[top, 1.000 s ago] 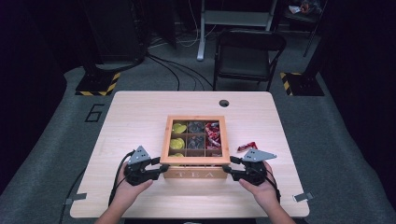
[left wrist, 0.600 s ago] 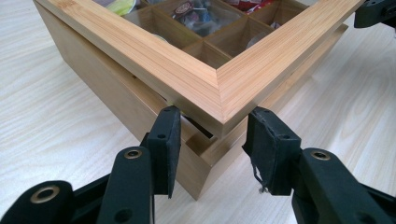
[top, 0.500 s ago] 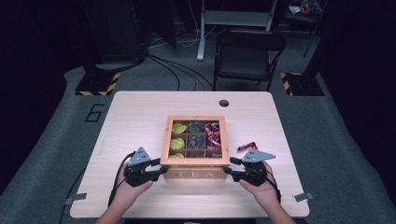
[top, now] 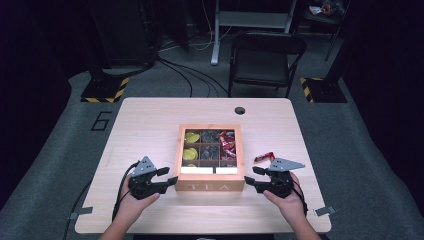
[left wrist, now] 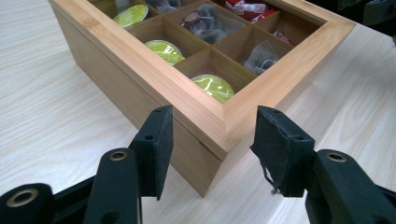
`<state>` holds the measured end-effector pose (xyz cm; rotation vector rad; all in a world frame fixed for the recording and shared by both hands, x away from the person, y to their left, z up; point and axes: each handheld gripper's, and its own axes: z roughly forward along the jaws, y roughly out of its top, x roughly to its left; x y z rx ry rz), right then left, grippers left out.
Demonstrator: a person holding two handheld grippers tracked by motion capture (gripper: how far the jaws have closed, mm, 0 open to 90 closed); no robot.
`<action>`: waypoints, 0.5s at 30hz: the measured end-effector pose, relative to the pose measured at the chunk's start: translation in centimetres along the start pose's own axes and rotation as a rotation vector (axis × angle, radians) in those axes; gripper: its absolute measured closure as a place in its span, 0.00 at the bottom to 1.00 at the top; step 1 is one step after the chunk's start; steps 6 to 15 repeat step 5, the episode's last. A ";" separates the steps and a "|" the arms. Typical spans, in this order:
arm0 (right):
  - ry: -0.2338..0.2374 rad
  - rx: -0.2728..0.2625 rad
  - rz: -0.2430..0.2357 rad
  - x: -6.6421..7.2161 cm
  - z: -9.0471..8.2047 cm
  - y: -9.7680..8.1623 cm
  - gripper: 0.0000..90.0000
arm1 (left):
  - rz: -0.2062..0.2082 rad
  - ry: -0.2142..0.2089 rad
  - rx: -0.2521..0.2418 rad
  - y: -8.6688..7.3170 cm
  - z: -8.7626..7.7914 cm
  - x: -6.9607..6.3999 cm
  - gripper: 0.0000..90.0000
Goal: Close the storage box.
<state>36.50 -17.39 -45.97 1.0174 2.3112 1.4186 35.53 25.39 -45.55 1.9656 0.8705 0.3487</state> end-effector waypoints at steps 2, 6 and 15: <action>-0.012 -0.019 0.028 -0.3 -0.3 0.0 0.49 | -0.007 0.005 -0.004 0.0 0.0 0.1 0.50; -0.030 -0.038 0.022 -0.7 -0.7 0.1 0.49 | -0.017 0.009 -0.003 0.1 -0.2 0.3 0.48; -0.030 -0.038 0.022 -0.7 -0.7 0.1 0.49 | -0.017 0.009 -0.003 0.1 -0.2 0.3 0.48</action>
